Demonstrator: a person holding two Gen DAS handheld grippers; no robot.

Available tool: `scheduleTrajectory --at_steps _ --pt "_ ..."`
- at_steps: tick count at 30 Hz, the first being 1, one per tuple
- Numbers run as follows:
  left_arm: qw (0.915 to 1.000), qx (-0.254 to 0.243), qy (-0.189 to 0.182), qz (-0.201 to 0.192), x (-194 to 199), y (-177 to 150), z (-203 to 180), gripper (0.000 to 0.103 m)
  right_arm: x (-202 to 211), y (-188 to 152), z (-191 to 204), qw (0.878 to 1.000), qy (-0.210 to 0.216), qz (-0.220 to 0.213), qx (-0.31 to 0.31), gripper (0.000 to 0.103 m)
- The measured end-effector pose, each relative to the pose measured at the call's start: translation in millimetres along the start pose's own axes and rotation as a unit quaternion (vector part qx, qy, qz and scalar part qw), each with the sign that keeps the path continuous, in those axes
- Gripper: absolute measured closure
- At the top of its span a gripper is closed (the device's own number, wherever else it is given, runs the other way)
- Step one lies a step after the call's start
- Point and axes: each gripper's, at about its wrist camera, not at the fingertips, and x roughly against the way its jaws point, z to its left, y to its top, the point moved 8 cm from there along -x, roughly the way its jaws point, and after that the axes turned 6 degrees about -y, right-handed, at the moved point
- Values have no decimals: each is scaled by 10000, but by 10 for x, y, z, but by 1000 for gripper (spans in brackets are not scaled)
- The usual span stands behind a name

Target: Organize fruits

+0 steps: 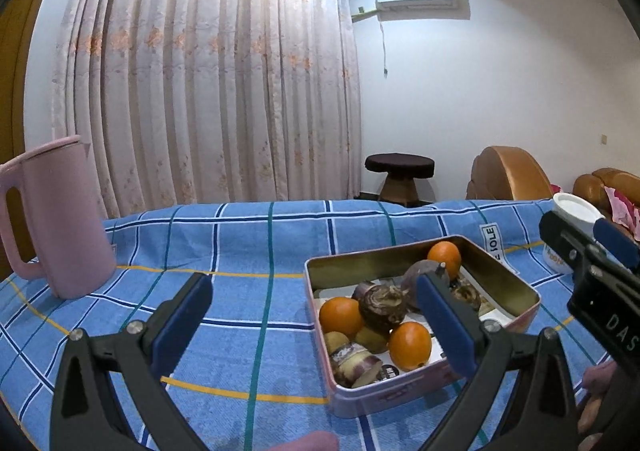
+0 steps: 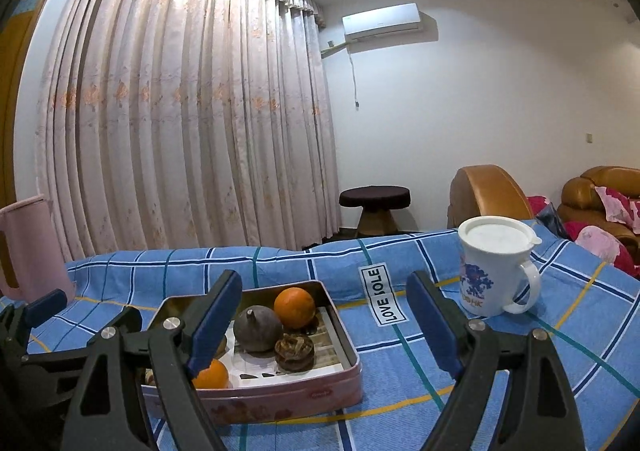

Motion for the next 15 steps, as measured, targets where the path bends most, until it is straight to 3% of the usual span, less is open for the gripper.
scheduleTrajectory --at_steps 15 --pt "10000 -2 8 5 -2 1 -2 0 -6 -10 -10 10000 -15 22 -15 17"
